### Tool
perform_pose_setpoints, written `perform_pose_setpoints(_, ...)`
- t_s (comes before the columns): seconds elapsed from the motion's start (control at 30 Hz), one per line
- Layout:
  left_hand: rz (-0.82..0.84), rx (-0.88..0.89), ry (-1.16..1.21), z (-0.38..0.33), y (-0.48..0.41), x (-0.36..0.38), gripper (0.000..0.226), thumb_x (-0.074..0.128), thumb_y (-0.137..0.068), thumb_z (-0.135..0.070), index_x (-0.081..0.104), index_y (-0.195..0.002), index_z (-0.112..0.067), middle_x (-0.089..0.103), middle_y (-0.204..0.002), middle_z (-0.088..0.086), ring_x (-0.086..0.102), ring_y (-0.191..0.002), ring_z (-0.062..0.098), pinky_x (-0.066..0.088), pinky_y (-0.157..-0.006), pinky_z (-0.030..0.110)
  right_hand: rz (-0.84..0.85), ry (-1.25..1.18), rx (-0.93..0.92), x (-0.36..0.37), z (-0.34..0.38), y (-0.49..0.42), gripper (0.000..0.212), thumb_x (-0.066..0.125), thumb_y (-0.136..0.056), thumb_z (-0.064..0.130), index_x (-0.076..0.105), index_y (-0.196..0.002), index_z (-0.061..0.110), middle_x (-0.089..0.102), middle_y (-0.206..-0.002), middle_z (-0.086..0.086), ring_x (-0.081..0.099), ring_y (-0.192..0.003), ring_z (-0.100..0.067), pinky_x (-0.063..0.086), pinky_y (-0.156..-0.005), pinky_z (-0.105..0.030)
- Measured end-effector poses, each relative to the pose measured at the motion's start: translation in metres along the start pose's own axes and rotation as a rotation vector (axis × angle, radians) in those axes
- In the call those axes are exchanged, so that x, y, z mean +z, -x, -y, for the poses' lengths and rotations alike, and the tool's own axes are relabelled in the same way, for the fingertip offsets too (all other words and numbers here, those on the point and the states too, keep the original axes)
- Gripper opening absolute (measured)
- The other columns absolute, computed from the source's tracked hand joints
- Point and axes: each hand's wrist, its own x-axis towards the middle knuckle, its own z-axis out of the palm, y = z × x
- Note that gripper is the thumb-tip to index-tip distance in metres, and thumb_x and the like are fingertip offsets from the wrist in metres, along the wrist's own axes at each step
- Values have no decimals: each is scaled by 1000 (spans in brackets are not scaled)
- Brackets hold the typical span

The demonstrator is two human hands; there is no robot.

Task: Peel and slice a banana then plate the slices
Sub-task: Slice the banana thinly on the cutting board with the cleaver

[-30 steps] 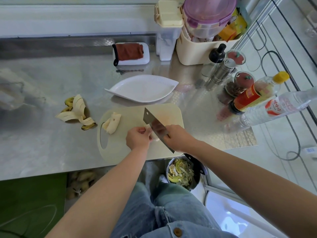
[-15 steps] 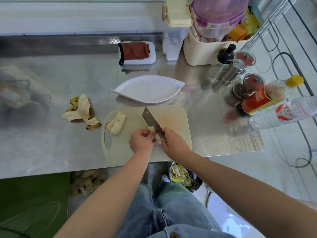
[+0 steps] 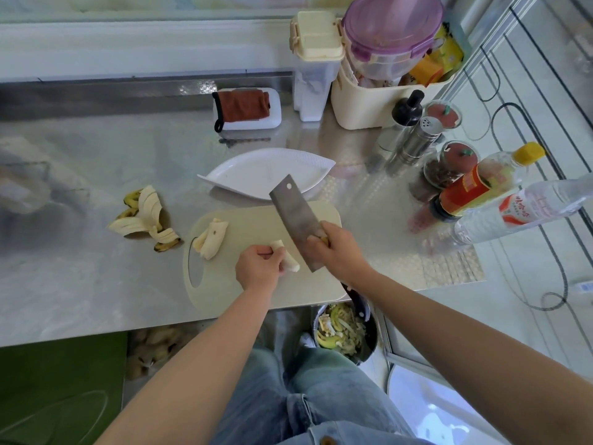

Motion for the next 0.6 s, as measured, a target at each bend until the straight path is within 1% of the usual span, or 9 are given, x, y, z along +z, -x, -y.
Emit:
perform_pose_setpoints(0.07,2,58,-73,-2,3,-1,22,76,-76,-38,62,-80,-21,70,-79,-6,70,-69,22,57,-76,41,12,-98,86,-8,-5,-1,26,51,-92,17,45,-72,1,40,-61,-3,39,-53,-16,34,-49,-26)
perform_pose_setpoints(0.13,14,112,-136,-3,4,-3,27,72,-79,-42,57,-88,-21,68,-83,-5,69,-69,24,56,-76,43,22,-176,147,-12,-13,1,26,52,-92,16,44,-71,2,37,-59,-5,40,-49,-19,38,-44,-29)
perform_pose_setpoints(0.2,2,193,-258,-5,6,-4,35,69,-81,-43,53,-103,-21,66,-92,-1,66,-79,25,52,-76,35,26,-225,187,-13,-21,4,25,53,-92,15,44,-70,6,37,-57,-5,40,-44,-18,37,-41,-27)
perform_pose_setpoints(0.27,-10,283,-386,-10,8,-4,40,65,-85,-39,50,-118,-21,57,-105,4,59,-87,24,40,-73,28,36,-282,233,-13,-27,6,23,53,-94,18,51,-76,2,41,-58,-7,42,-42,-18,37,-41,-26)
perform_pose_setpoints(0.3,-7,323,-429,-12,10,-3,40,63,-87,-37,49,-122,-22,51,-110,6,56,-86,23,37,-73,28,39,-305,251,-13,-29,8,24,53,-94,19,54,-82,-1,42,-59,-9,43,-42,-18,38,-41,-26)
perform_pose_setpoints(0.37,-1,400,-488,-17,13,-2,37,61,-90,-34,51,-123,-23,44,-115,8,49,-80,20,36,-73,27,39,-336,275,-14,-34,9,27,52,-94,19,55,-90,-8,43,-60,-10,44,-42,-18,38,-41,-25)
perform_pose_setpoints(0.47,11,492,-577,-17,12,0,28,60,-91,-33,56,-116,-22,41,-113,7,44,-77,17,36,-69,28,40,-352,281,-17,-40,10,27,53,-94,19,54,-89,-8,41,-59,-9,43,-42,-18,37,-42,-25)
perform_pose_setpoints(0.53,-5,552,-580,-19,12,-1,22,59,-91,-31,59,-110,-20,44,-108,5,44,-78,16,36,-69,27,39,-382,280,-19,-44,8,30,54,-94,21,54,-93,-9,42,-62,-13,43,-41,-18,37,-45,-28)
perform_pose_setpoints(0.6,-10,575,-508,-22,10,0,16,57,-93,-26,64,-103,-17,51,-101,4,46,-78,14,34,-70,25,43,-428,285,-20,-46,7,28,55,-93,23,58,-97,-5,44,-67,-14,42,-41,-17,38,-47,-30)
